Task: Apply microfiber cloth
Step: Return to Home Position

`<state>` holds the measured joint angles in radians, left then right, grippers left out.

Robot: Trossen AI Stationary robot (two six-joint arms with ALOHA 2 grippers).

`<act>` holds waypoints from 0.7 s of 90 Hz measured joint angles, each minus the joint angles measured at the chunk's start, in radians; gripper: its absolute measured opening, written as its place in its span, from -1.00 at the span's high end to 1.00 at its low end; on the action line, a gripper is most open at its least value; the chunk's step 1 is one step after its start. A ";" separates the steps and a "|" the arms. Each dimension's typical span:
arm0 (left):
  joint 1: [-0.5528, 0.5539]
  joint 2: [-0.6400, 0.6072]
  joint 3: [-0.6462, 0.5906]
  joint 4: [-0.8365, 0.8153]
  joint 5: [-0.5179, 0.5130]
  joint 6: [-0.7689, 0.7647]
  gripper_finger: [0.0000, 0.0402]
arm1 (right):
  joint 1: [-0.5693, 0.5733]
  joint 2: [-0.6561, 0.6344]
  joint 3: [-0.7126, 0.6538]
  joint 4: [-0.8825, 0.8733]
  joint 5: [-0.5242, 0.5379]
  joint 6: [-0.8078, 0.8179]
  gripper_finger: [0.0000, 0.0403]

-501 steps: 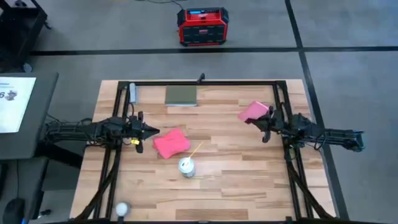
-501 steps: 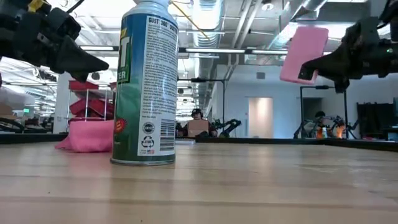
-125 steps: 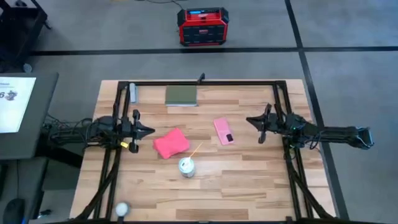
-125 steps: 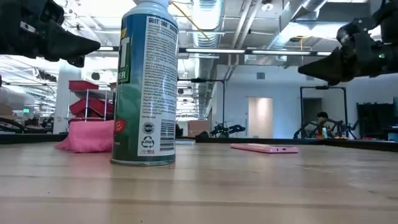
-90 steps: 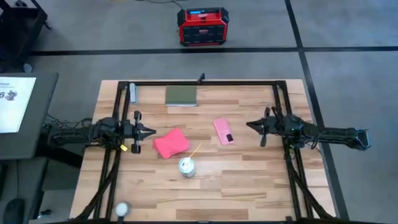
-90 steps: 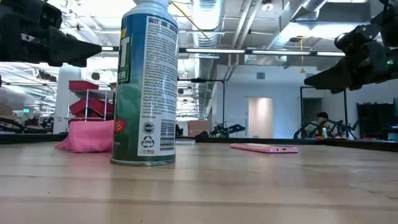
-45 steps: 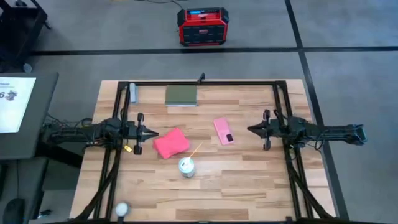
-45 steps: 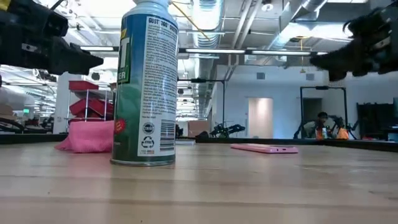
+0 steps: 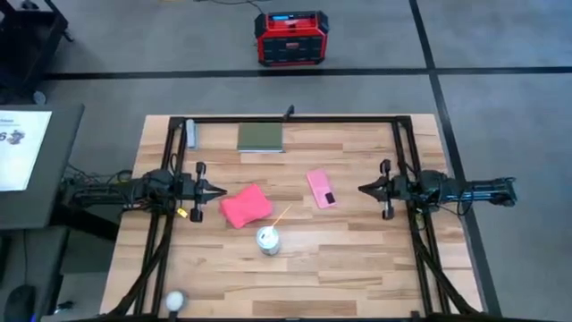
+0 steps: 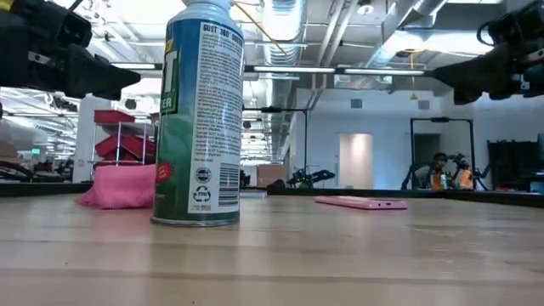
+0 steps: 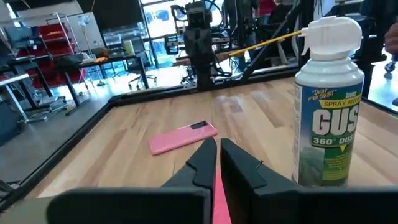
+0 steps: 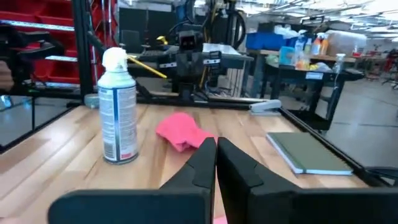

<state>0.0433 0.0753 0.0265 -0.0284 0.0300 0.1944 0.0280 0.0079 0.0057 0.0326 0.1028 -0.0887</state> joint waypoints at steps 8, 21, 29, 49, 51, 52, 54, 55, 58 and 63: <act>0.000 0.000 -0.001 0.016 0.005 -0.010 1.00 | -0.019 0.000 0.000 0.000 0.001 0.037 1.00; 0.000 0.000 -0.003 0.035 -0.010 -0.018 1.00 | -0.047 0.000 0.000 0.000 0.016 0.205 1.00; 0.000 0.000 -0.003 0.035 -0.042 -0.016 1.00 | -0.058 0.000 0.000 0.001 0.016 0.220 1.00; 0.000 0.001 -0.003 0.034 -0.063 -0.016 1.00 | -0.057 0.000 0.000 0.006 0.020 0.220 1.00; 0.000 0.001 -0.003 0.034 -0.064 -0.016 1.00 | -0.057 0.000 0.000 0.007 0.021 0.220 1.00; 0.000 0.001 -0.003 0.034 -0.065 -0.016 1.00 | -0.057 0.000 -0.001 0.007 0.021 0.220 1.00; 0.000 0.001 -0.003 0.034 -0.067 -0.016 1.00 | -0.057 0.000 -0.001 0.007 0.022 0.220 1.00; 0.000 0.001 -0.003 0.034 -0.068 -0.016 1.00 | -0.057 0.000 -0.001 0.007 0.022 0.220 1.00; 0.000 0.001 -0.002 0.034 -0.070 -0.016 1.00 | -0.057 0.000 -0.001 0.007 0.022 0.220 1.00; 0.000 0.001 -0.002 0.034 -0.073 -0.016 1.00 | -0.057 0.000 -0.001 0.008 0.022 0.220 1.00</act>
<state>0.0433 0.0765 0.0242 0.0055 -0.0427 0.1787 -0.0288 0.0078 0.0051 0.0402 0.1249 0.1314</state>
